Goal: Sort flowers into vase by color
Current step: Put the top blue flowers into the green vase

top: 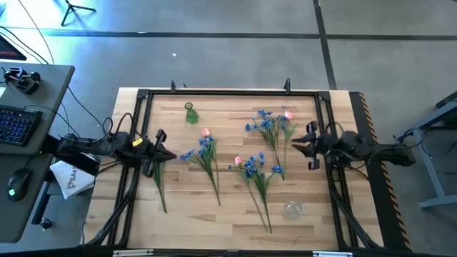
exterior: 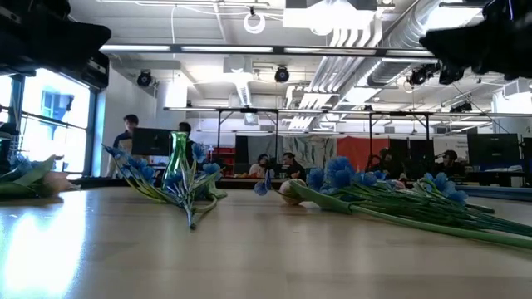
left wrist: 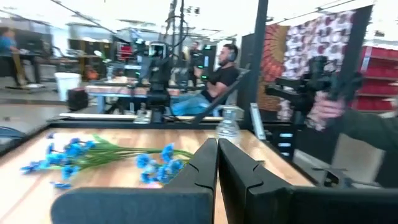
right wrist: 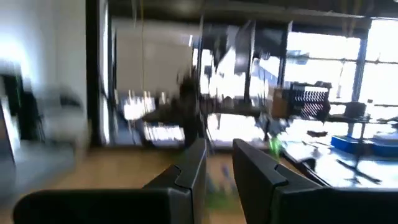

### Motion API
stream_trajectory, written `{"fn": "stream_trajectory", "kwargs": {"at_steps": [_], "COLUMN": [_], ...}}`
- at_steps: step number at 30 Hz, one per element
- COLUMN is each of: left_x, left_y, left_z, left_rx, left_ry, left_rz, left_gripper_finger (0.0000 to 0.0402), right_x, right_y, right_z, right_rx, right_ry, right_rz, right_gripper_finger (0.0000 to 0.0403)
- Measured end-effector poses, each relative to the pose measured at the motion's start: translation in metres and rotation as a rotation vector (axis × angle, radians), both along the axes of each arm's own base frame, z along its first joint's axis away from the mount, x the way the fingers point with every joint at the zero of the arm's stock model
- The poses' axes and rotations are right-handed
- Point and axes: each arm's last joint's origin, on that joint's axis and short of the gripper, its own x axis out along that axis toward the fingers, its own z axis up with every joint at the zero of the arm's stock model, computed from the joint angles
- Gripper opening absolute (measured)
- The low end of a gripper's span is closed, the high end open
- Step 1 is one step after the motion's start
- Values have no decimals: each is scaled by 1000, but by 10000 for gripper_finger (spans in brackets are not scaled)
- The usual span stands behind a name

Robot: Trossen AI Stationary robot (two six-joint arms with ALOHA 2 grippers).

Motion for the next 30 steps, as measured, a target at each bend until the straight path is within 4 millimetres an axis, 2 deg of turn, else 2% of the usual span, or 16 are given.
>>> {"fn": "stream_trajectory", "kwargs": {"at_steps": [1, 6, 11, 16, 21, 25, 30], "left_x": [0, 0, 0, 0, 0, 1, 1], "left_y": [0, 1, 1, 4, 5, 6, 6], "left_z": [0, 0, -1, -1, -1, -4, -7], "left_rx": [6, 4, 4, 27, 64, 34, -4], "left_ry": [-2, 0, 6, 12, 12, 41, 72], "left_rz": [13, 22, 31, 139, 192, 197, 229], "left_gripper_finger": [1, 1, 0, 0, 0, 0, 0], "right_x": [-2, -10, -9, 9, 29, 48, 76], "right_y": [0, 1, 0, -7, -8, -9, -9], "right_z": [5, 22, 24, 5, -16, -16, -4], "right_rx": [52, 63, 139, 351, 529, 639, 738], "right_ry": [-51, -252, -276, -79, 120, 298, 650], "right_rz": [16, 46, 45, -156, -224, -302, -433], "right_gripper_finger": [73, 73, 73, 77, 105, 136, 164]}}
